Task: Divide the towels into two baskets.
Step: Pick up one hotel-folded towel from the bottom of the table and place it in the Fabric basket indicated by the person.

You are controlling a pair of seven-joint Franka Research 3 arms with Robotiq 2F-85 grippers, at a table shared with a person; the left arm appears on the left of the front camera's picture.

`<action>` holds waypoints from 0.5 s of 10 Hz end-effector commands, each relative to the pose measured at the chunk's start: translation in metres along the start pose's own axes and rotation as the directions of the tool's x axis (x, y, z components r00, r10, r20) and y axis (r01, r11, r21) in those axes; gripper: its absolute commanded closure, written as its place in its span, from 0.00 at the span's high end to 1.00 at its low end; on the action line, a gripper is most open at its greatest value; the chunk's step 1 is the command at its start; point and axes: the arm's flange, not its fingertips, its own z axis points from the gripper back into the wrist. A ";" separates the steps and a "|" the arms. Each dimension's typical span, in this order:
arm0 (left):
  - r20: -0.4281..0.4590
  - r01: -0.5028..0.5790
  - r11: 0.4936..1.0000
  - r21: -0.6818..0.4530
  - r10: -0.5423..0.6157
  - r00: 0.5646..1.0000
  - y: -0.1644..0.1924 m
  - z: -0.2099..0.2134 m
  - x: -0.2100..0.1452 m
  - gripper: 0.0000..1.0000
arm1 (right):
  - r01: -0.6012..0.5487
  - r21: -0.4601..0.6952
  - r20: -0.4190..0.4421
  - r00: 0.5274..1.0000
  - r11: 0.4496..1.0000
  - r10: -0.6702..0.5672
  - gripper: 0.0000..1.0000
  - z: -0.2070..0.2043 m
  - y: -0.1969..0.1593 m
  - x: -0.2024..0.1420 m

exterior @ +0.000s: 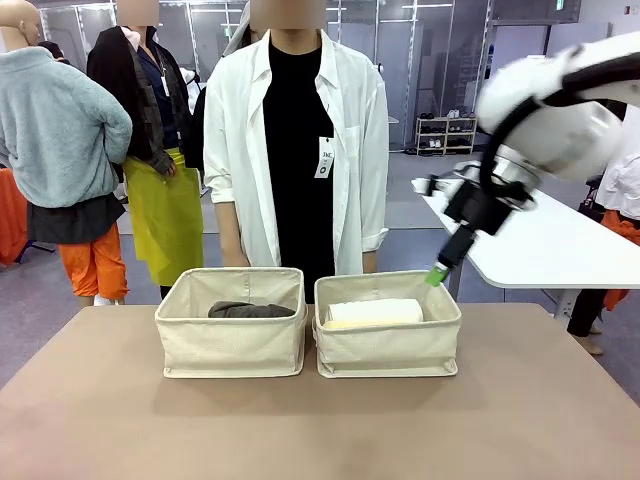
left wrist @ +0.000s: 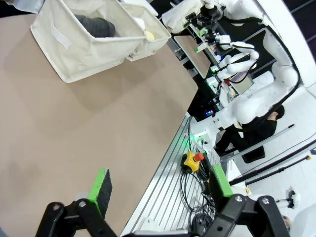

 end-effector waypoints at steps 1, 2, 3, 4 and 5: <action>0.016 0.014 1.000 -0.006 -0.014 1.000 -0.005 0.000 -0.003 1.00 | 0.078 0.103 0.211 0.972 0.992 -0.098 1.00 0.001 0.000 -0.058; 0.016 0.014 1.000 -0.006 -0.014 1.000 -0.005 0.000 -0.003 1.00 | 0.132 0.201 0.295 0.937 0.971 -0.189 1.00 0.013 -0.012 -0.091; 0.016 0.014 1.000 -0.006 -0.014 1.000 -0.005 0.000 -0.003 1.00 | 0.178 0.294 0.357 0.891 0.939 -0.281 1.00 0.024 -0.025 -0.124; 0.016 0.014 1.000 -0.006 -0.014 1.000 -0.005 0.000 -0.003 1.00 | 0.236 0.358 0.401 0.835 0.903 -0.377 1.00 0.034 -0.039 -0.160; 0.016 0.014 1.000 -0.006 -0.014 1.000 -0.005 0.000 -0.003 1.00 | 0.288 0.430 0.408 0.784 0.856 -0.469 1.00 0.042 -0.051 -0.195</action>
